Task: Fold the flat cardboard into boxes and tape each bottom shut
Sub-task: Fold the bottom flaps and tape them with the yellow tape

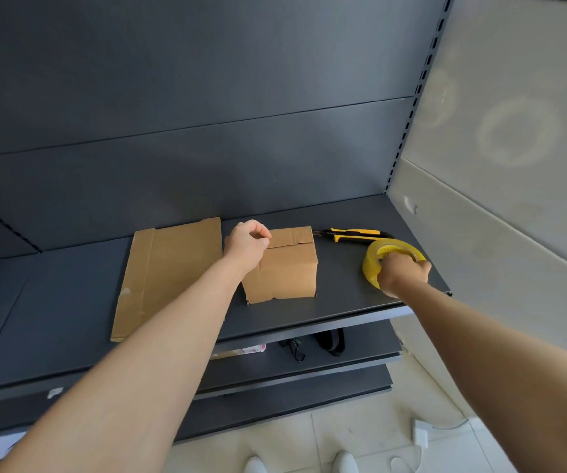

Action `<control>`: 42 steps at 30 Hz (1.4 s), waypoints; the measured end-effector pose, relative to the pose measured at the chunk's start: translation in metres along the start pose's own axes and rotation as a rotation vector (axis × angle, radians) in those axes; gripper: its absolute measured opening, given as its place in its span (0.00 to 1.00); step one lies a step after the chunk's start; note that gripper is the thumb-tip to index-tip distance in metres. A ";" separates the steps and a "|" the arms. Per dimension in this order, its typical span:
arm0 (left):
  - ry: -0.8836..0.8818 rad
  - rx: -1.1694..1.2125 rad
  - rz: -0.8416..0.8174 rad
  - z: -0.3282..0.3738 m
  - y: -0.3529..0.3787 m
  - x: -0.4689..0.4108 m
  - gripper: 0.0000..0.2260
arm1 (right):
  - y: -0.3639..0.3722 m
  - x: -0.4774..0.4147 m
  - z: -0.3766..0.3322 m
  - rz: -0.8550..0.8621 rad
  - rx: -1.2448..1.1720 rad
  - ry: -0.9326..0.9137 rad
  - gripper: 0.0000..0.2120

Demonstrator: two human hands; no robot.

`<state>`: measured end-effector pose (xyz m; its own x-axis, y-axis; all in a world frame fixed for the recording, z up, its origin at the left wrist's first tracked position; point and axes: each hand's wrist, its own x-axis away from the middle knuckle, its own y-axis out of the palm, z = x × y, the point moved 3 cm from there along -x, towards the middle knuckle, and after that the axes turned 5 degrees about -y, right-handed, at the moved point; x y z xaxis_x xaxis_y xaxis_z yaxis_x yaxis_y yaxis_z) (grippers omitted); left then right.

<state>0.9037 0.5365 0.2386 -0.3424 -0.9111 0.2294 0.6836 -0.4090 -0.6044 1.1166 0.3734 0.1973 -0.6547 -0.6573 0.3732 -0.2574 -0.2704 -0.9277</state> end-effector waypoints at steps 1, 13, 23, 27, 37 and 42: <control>0.001 -0.001 0.001 0.000 0.000 0.000 0.07 | -0.009 0.001 -0.001 0.038 -0.016 -0.011 0.05; -0.008 0.028 -0.012 -0.004 -0.003 0.003 0.03 | -0.120 0.035 -0.069 0.263 -0.675 -0.355 0.11; -0.213 0.103 -0.049 -0.015 -0.013 0.009 0.24 | -0.065 0.026 -0.087 0.229 -0.549 -0.314 0.19; -0.202 0.092 -0.059 -0.015 -0.016 0.007 0.24 | -0.032 0.029 -0.075 0.207 -0.436 -0.259 0.21; -0.191 0.093 -0.066 -0.017 -0.017 0.007 0.24 | 0.029 0.022 -0.068 0.028 -0.406 -0.217 0.15; -0.201 0.103 -0.050 -0.016 -0.018 0.008 0.24 | -0.001 0.015 -0.077 0.104 -0.461 -0.208 0.12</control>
<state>0.8785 0.5373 0.2387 -0.2493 -0.8770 0.4108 0.7345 -0.4477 -0.5100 1.0524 0.4175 0.2029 -0.5503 -0.8030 0.2290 -0.5159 0.1114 -0.8494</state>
